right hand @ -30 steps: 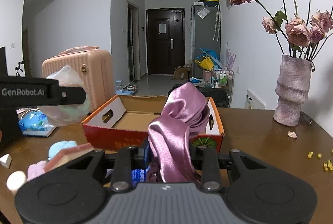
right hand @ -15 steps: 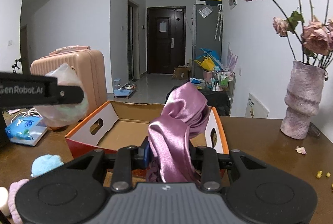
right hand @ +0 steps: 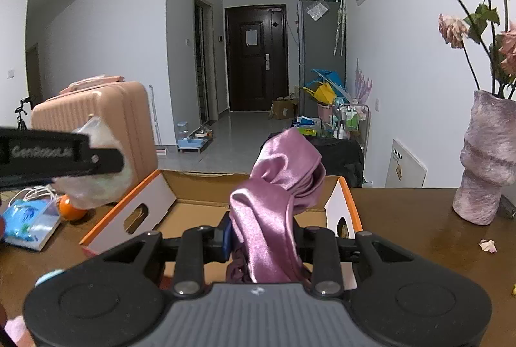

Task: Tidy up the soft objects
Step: 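Carry the plastic bag and pink scrunchie over the open cardboard box with both tools, then open both tools to drop the bag and scrunchie into the box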

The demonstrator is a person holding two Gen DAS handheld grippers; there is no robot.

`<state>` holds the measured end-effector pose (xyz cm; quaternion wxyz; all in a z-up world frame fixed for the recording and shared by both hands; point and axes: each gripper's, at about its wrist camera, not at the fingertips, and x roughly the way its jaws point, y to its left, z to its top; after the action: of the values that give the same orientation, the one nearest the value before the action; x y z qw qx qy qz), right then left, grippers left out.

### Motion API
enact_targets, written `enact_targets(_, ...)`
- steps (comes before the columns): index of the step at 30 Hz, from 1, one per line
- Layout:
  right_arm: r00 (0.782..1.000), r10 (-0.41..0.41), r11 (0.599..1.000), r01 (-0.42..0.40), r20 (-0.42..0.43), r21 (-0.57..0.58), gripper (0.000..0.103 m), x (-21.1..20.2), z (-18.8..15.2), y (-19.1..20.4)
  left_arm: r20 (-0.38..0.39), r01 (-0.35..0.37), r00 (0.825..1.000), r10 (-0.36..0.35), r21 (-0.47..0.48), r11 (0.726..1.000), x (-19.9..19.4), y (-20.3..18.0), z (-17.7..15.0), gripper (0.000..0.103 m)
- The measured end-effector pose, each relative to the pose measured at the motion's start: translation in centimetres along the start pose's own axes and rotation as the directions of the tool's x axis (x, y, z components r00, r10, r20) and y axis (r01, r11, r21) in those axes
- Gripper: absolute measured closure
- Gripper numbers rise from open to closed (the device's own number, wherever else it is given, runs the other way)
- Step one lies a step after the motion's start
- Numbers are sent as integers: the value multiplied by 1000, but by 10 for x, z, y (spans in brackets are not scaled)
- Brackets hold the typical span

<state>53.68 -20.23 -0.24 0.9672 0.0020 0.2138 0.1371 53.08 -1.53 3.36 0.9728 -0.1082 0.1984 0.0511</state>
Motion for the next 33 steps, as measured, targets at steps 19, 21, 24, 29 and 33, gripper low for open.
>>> enact_targets(19,997,25,995,-19,-71,96,73,77,7,-25,-116,-106,988,106,4,994,73,-1,-7,63)
enact_targets(21,997,26,995,-19,-68,95,73,83,2,-25,-123,-113,986,114,14,994,79,-2,-10,63)
enact_targets(24,998,18,997,-13,-66,82,73,88,-4,-22,-147,-115,982,116,16,993,86,-2,-16,63)
enact_targets(29,997,8,998,-3,-81,67,68,95,-11,-20,-157,-100,982,104,33,994,88,-5,-20,61)
enact_targets(33,997,-9,998,14,-83,68,59,95,-12,-20,-156,-107,982,110,32,994,85,-4,-21,50)
